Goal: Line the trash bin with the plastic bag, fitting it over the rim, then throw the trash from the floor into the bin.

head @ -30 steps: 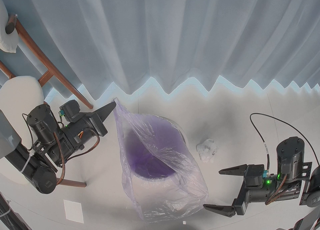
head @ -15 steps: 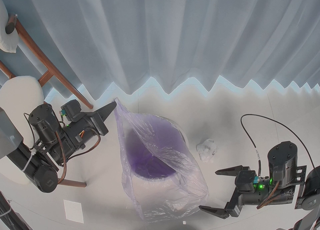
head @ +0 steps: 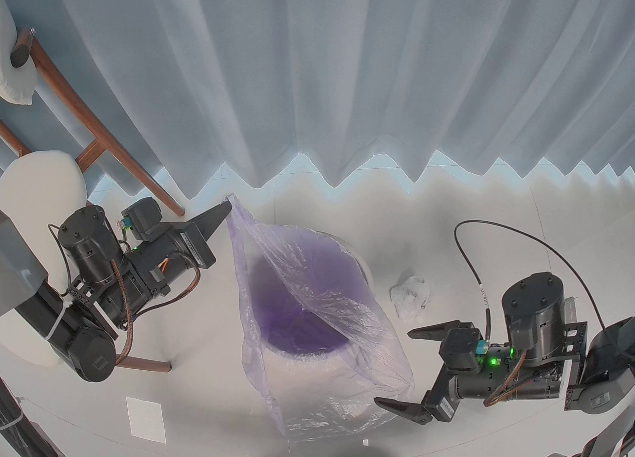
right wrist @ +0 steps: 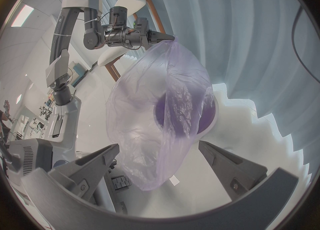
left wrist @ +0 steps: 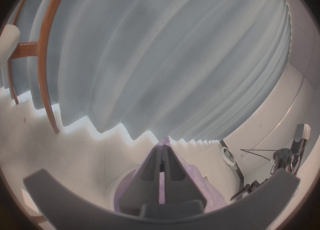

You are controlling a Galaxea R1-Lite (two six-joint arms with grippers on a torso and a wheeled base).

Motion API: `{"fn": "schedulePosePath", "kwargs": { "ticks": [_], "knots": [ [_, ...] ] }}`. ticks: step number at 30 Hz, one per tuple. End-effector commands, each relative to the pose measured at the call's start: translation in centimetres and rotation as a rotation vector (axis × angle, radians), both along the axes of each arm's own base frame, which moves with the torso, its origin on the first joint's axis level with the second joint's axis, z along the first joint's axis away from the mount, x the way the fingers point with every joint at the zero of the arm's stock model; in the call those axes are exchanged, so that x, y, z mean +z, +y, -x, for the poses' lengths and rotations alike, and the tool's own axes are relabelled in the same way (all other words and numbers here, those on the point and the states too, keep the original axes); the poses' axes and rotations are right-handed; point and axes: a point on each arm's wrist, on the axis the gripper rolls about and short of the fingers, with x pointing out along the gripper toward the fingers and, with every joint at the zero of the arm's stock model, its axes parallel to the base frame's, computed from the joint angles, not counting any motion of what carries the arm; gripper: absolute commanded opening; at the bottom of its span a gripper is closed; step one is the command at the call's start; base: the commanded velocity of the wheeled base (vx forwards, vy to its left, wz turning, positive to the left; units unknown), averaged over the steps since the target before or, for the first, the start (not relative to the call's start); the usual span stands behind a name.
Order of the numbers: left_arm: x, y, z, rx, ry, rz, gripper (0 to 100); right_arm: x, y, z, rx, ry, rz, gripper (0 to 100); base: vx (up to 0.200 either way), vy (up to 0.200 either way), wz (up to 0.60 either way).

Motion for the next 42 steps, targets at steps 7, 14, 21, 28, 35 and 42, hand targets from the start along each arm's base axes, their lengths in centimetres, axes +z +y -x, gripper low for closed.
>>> {"fn": "schedulePosePath", "kwargs": {
  "ticks": [7,14,21,28,35,42],
  "knots": [
    [-0.6,0.2,-0.4,0.012,0.016,-0.004,0,-0.2,1.1,-2.7,-0.081,-0.018,0.015,100,0.0,0.0,0.0],
    [-0.5,0.2,-0.4,0.014,0.015,-0.004,0,0.4,1.2,-4.2,-0.12,-0.041,-0.006,100,0.0,0.0,0.0],
    [-0.6,0.2,-0.4,0.012,0.016,-0.004,0,1.9,0.8,-6.9,-0.2,-0.081,-0.07,100,0.0,0.0,0.0],
    [-0.7,0.2,-0.3,0.015,0.021,-0.004,0,1.8,0.3,-7.4,-0.23,-0.074,-0.076,100,0.0,0.0,0.0],
    [-0.5,0.2,-0.4,0.012,0.014,-0.002,0,2.7,1.4,-6.1,-0.175,-0.095,-0.093,100,0.0,0.0,0.0],
    [-0.5,0.2,-0.3,0.012,0.014,-0.002,0,1.2,2.2,-3.2,-0.101,-0.044,-0.05,100,0.0,0.0,0.0]
  ]
}}
